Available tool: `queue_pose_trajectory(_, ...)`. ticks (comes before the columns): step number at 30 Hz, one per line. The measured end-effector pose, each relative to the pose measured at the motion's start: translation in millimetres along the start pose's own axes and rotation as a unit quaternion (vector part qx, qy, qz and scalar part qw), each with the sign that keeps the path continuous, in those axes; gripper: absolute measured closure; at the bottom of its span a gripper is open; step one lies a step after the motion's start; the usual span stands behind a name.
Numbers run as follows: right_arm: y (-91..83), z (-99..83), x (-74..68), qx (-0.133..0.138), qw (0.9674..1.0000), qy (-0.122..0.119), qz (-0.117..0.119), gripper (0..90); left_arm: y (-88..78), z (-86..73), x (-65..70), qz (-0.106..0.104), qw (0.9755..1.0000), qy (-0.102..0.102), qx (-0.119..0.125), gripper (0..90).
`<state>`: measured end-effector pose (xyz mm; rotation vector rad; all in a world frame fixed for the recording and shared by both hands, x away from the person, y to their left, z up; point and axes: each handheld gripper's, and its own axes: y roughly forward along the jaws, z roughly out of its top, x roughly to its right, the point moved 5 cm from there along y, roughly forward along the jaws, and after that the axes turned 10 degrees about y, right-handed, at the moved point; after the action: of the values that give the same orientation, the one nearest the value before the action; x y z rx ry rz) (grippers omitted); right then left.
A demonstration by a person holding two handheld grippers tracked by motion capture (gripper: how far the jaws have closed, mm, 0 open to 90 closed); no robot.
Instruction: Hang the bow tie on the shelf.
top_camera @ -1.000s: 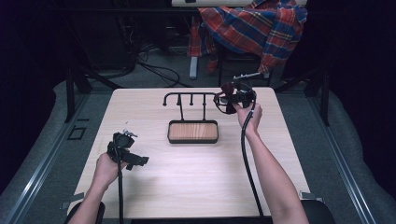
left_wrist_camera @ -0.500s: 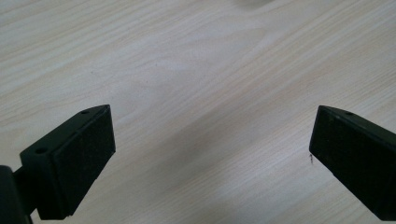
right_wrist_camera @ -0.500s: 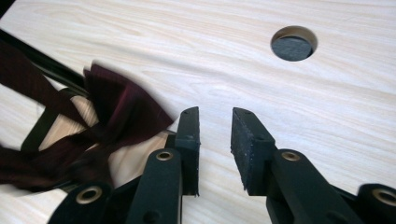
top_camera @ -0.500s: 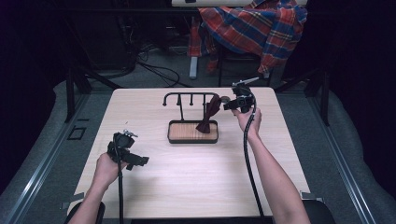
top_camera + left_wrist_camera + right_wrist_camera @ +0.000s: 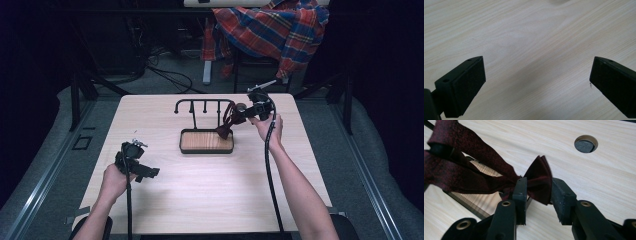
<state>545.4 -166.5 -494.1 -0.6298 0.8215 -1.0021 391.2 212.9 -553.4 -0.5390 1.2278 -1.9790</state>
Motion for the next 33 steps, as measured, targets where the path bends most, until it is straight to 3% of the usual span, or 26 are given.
queue_pose_trajectory(7, -9.8, -0.9, 1.3, -0.013, 0.9996, -0.024, -0.007, 58.2, 0.1, -0.1, 0.0, 0.0, 1.0, -0.001, 0.0, 0.3)
queue_pose_trajectory(12, -22.9, -2.4, 2.7, -0.023, 0.9984, -0.048, -0.018, 48.2, 0.0, 0.0, 0.3, 0.0, 1.0, 0.0, 0.0, 0.3)
queue_pose_trajectory(18, -43.2, -8.3, 2.4, -0.033, 0.9966, -0.074, -0.01, 33.7, -0.1, 0.1, 0.6, 0.0, 1.0, 0.0, 0.0, 0.3)
queue_pose_trajectory(24, -63.9, -24.7, 0.4, -0.05, 0.9932, -0.105, -0.01, 20.8, 0.3, 0.2, 1.0, -0.001, 1.0, 0.0, 0.0, 0.3)
queue_pose_trajectory(33, -85.4, -50.1, -4.5, -0.053, 0.989, -0.138, -0.006, 14.4, 0.9, 0.2, 1.3, -0.001, 1.0, 0.001, -0.002, 0.3)
